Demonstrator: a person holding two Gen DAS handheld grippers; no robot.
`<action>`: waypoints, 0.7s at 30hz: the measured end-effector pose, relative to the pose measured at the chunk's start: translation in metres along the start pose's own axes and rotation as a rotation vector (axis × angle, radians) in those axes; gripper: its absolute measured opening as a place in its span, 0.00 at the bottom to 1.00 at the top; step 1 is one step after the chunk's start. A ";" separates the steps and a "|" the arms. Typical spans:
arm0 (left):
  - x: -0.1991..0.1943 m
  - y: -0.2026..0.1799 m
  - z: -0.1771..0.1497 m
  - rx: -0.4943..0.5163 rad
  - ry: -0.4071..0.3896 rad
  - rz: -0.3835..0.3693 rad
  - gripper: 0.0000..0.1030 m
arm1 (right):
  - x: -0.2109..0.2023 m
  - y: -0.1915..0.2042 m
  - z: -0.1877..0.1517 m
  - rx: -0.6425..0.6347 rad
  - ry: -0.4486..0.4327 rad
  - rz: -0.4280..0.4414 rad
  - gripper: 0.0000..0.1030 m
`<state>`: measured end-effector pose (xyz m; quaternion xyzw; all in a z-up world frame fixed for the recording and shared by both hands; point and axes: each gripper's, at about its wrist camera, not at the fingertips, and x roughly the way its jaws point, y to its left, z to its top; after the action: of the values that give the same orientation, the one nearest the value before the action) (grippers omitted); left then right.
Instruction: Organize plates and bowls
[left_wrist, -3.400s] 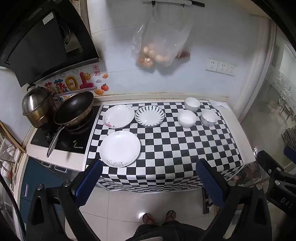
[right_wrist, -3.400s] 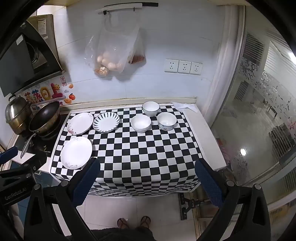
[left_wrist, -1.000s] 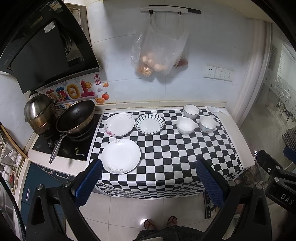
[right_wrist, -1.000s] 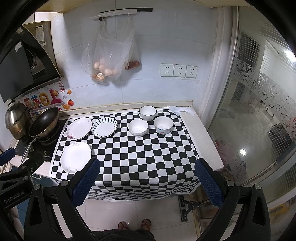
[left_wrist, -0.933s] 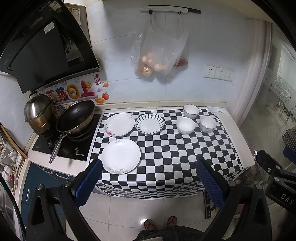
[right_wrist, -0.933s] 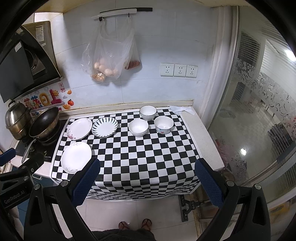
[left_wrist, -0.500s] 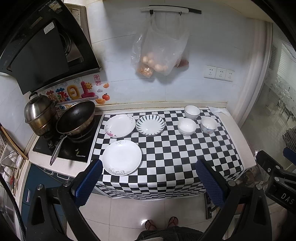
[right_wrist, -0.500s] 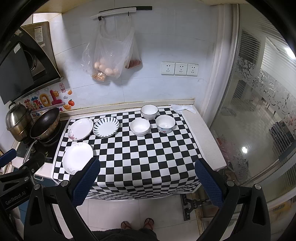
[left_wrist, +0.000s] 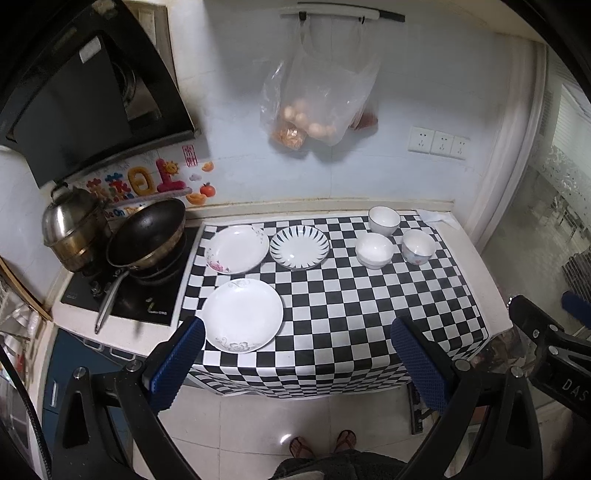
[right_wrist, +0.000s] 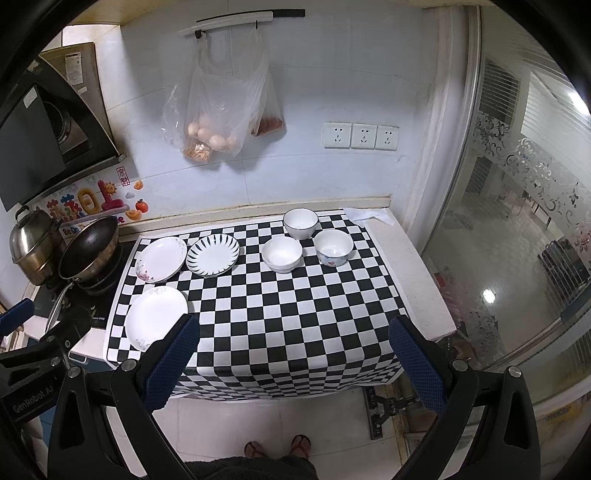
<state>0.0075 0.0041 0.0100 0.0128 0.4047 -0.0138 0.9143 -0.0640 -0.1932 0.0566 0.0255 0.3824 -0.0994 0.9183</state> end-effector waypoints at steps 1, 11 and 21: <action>0.007 0.006 0.002 -0.008 0.000 -0.006 1.00 | 0.007 0.002 0.001 0.008 0.004 0.018 1.00; 0.192 0.147 -0.021 -0.180 0.259 0.161 1.00 | 0.204 0.080 -0.007 -0.005 0.262 0.274 1.00; 0.366 0.233 -0.057 -0.291 0.541 0.068 0.81 | 0.430 0.201 -0.039 -0.056 0.588 0.368 0.96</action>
<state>0.2197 0.2333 -0.2959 -0.1016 0.6304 0.0791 0.7655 0.2449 -0.0617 -0.2809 0.0963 0.6221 0.0902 0.7717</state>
